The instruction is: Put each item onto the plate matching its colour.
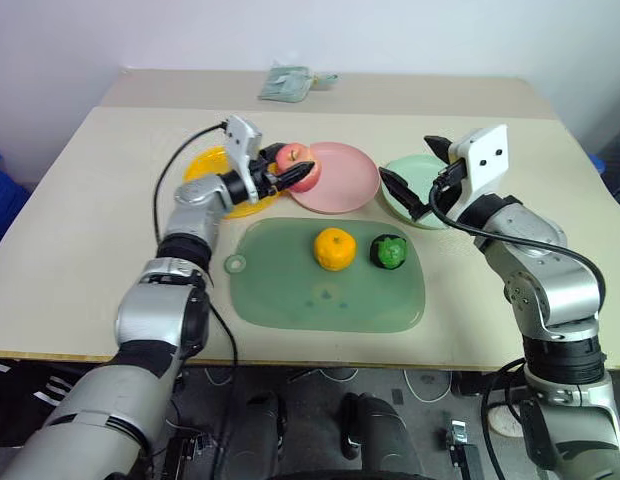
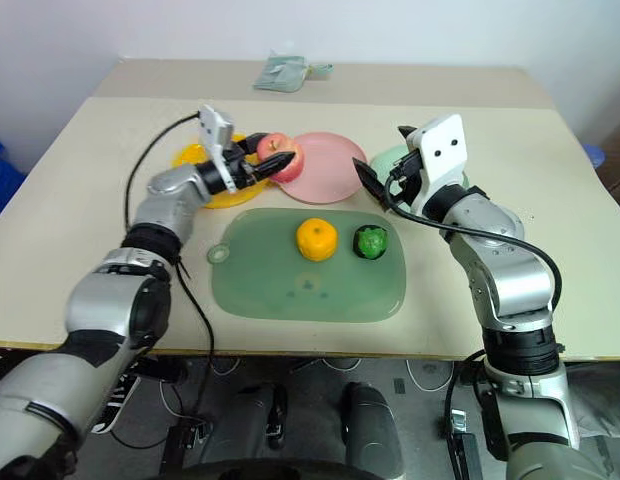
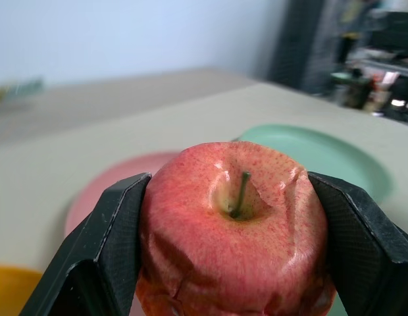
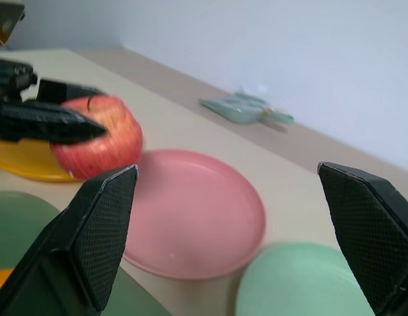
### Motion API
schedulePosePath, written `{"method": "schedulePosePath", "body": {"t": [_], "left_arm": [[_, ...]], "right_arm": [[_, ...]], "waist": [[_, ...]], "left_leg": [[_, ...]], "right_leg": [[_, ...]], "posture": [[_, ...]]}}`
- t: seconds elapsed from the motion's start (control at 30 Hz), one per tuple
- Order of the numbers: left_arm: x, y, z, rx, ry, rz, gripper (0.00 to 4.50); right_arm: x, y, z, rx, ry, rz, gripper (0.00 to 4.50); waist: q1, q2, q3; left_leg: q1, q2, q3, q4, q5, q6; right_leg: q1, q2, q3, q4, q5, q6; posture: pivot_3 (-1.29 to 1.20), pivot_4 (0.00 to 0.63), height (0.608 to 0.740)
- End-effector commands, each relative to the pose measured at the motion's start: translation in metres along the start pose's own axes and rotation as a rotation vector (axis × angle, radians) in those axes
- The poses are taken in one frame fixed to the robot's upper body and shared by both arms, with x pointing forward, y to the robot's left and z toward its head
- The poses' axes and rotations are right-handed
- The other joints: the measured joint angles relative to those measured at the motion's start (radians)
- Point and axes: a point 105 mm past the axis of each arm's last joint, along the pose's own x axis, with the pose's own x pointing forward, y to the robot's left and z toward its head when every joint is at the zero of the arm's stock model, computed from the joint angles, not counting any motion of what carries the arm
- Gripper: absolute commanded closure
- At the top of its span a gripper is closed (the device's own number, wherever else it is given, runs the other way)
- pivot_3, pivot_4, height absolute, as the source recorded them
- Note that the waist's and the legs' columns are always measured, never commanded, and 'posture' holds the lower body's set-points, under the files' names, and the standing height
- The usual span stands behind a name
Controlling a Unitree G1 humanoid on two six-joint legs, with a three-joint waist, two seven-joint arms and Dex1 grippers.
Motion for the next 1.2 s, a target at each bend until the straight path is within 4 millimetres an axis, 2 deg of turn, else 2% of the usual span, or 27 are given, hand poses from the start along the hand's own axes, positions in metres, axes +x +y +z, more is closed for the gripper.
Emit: {"method": "schedulePosePath", "body": {"t": [0.03, 0.2, 0.3, 0.43, 0.5, 0.63, 0.7, 0.77, 0.87, 0.93, 1.0, 1.2], "left_arm": [[0.022, -0.008, 0.029, 0.046, -0.065, 0.051, 1.14], [0.032, -0.017, 0.019, 0.031, -0.047, 0.084, 1.14], [0.033, -0.016, 0.012, 0.062, -0.016, 0.11, 0.02], [0.033, -0.016, 0.026, 0.123, -0.083, 0.123, 0.02], [0.033, -0.015, 0.035, 0.049, -0.123, 0.101, 0.02], [0.025, -0.034, 0.062, -0.022, -0.213, -0.188, 0.02], [0.009, -0.04, 0.073, -0.047, -0.231, -0.375, 0.02], [-0.01, -0.043, 0.074, -0.12, -0.188, -0.54, 0.02], [-0.037, -0.046, 0.065, -0.178, -0.106, -0.708, 0.02], [-0.045, -0.05, 0.044, -0.111, -0.023, -0.746, 0.02], [-0.052, -0.055, 0.026, -0.046, 0.038, -0.768, 0.02], [-0.05, -0.068, -0.001, 0.064, 0.072, -0.782, 0.02]], "right_arm": [[0.001, 0.007, 0.015, -0.031, -0.054, 0.016, 0.0], [-0.002, 0.018, 0.02, -0.025, -0.08, 0.049, 0.0], [-0.004, 0.016, 0.021, -0.033, -0.078, 0.035, 0.0], [-0.008, 0.013, 0.022, -0.039, -0.078, 0.024, 0.0], [-0.008, 0.013, 0.022, -0.039, -0.078, 0.024, 0.0], [-0.006, 0.015, 0.023, -0.035, -0.086, 0.036, 0.0], [-0.006, 0.016, 0.023, -0.035, -0.086, 0.043, 0.0], [-0.007, 0.018, 0.022, -0.03, -0.084, 0.062, 0.0], [-0.021, 0.048, 0.02, -0.015, -0.073, 0.267, 0.0], [-0.033, 0.06, 0.018, 0.002, -0.049, 0.377, 0.0], [-0.041, 0.065, 0.02, 0.013, -0.033, 0.45, 0.0], [-0.049, 0.064, 0.015, -0.021, 0.041, 0.498, 0.0]], "waist": [[-0.001, 0.0, 0.0], [-0.006, 0.0, 0.0], [-0.005, 0.0, 0.0], [-0.001, 0.0, 0.0], [0.0, 0.0, 0.0], [-0.002, 0.0, 0.0], [-0.003, 0.0, 0.0], [-0.012, 0.0, 0.0], [-0.02, 0.0, 0.0], [-0.02, 0.001, -0.001], [-0.02, 0.001, -0.001], [-0.001, -0.001, 0.0]], "left_leg": [[0.0, 0.0, 0.0, 0.0, 0.0, 0.0], [0.001, 0.001, 0.0, 0.0, 0.0, 0.0], [0.001, 0.001, 0.0, 0.0, 0.0, 0.0], [0.001, 0.001, 0.0, 0.0, 0.0, 0.0], [0.001, 0.001, 0.0, 0.001, 0.0, 0.0], [0.001, 0.001, 0.0, 0.001, 0.0, 0.0], [0.001, 0.001, 0.0, 0.0, 0.0, 0.0], [0.001, 0.001, 0.001, 0.0, 0.0, 0.0], [0.001, 0.001, 0.0, 0.0, 0.0, 0.0], [0.001, 0.002, -0.001, 0.0, 0.0, 0.0], [0.002, 0.003, -0.003, 0.0, 0.0, 0.0], [0.001, 0.004, -0.004, 0.002, 0.0, 0.0]], "right_leg": [[0.0, 0.0, 0.0, 0.0, 0.0, 0.0], [0.0, 0.0, 0.0, 0.001, 0.0, 0.0], [0.0, 0.001, 0.0, 0.001, 0.0, 0.0], [0.0, 0.001, 0.0, 0.001, 0.0, 0.0], [0.0, 0.0, 0.0, 0.001, 0.0, 0.0], [0.0, 0.0, 0.0, 0.001, 0.0, 0.0], [0.0, 0.001, 0.0, 0.001, 0.0, 0.0], [0.0, 0.001, 0.0, 0.001, 0.0, -0.001], [0.0, 0.001, 0.0, 0.001, 0.0, -0.001], [0.0, 0.001, 0.0, 0.001, 0.0, -0.001], [0.001, 0.001, 0.001, 0.001, 0.0, -0.001], [0.0, 0.0, 0.002, 0.001, 0.0, -0.001]], "posture": [[0.0, 0.15, 0.74], [0.0, 0.15, 0.74], [0.0, 0.15, 0.74], [0.0, 0.15, 0.74], [0.0, 0.15, 0.74], [0.0, 0.15, 0.74], [0.0, 0.15, 0.74], [0.0, 0.15, 0.74], [0.0, 0.15, 0.74], [0.0, 0.15, 0.74], [0.0, 0.15, 0.74], [0.0, 0.15, 0.74]]}}
